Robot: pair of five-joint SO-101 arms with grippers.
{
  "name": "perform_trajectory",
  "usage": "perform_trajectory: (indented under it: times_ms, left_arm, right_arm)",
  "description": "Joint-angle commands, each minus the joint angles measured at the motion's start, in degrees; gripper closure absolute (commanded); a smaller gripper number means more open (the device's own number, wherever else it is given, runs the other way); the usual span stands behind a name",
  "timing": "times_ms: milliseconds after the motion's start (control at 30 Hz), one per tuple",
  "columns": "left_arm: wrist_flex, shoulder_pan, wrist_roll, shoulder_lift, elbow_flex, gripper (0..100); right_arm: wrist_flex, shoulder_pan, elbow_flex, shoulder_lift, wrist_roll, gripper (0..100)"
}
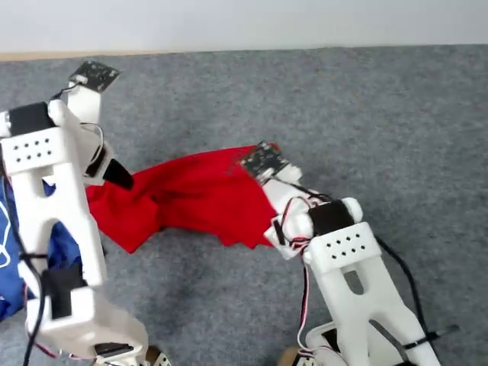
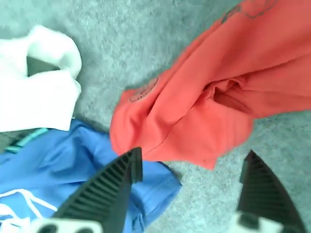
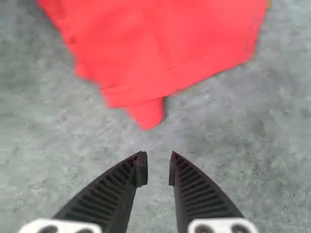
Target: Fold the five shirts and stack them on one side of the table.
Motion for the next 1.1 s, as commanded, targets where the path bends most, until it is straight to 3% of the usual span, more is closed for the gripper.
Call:
perform_trajectory:
  times_ms: [0,300,533,700,1067]
  left_arm:
    - [1.8,0.4,0.3,-8.1,3.7,68]
    - [1.2,0.0,0.3,-17.4,17.7,68]
    - [-3.5,-6.2,0.2,-16.8,20.8,68]
    - [-4.0,-10.0,0.2,-14.7,21.1,68]
    - [-2.6,-10.2,0.4,-14.4,21.1,68]
  right_arm:
    - [-0.5,-3.9,-3.6,1.2,0.7,90.5]
    - [-1.0,-8.0,-13.0,20.9,0.7,89.9]
    - [5.7,-9.3,-27.8,35.7,0.7,74.8]
    - [9.7,-13.1,-32.3,42.3,3.5,74.9]
    - [5.8,-13.3,-33.1,49.6,4.0,74.9]
